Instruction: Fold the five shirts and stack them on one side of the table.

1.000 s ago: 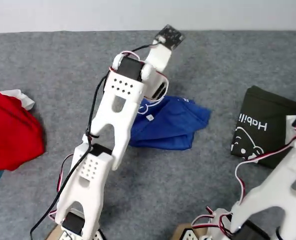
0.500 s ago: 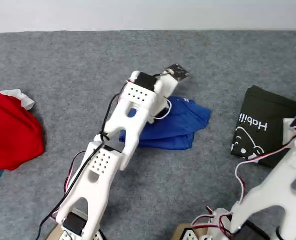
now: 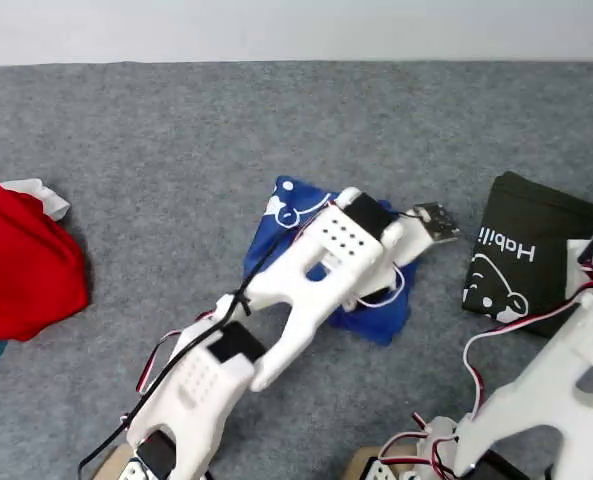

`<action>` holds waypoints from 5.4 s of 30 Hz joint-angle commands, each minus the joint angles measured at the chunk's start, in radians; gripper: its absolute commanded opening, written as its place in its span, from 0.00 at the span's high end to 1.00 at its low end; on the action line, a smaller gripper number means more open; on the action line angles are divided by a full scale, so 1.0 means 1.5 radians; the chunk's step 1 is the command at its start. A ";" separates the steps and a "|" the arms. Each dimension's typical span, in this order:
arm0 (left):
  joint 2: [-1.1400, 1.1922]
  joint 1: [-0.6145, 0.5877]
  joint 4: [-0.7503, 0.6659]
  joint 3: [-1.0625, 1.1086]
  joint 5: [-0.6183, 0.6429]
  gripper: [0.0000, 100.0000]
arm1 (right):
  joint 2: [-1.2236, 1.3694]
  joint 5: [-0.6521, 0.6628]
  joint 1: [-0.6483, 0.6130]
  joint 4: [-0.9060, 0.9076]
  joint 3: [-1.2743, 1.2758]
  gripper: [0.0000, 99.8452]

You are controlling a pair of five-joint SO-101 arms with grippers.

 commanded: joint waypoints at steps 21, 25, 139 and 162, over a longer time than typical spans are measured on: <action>-0.226 -0.319 0.019 0.018 0.047 1.00 | -0.012 -0.084 -0.195 -0.003 0.194 0.99; -0.332 -0.345 0.017 0.117 0.047 1.00 | -0.012 -0.119 -0.241 -0.014 0.218 0.99; -1.088 -0.803 -0.138 0.872 -0.043 1.00 | 0.814 -0.320 -0.473 0.020 -0.543 0.86; -1.091 -0.803 -0.139 0.912 -0.043 1.00 | 0.910 -0.337 -0.453 -0.033 -0.543 0.86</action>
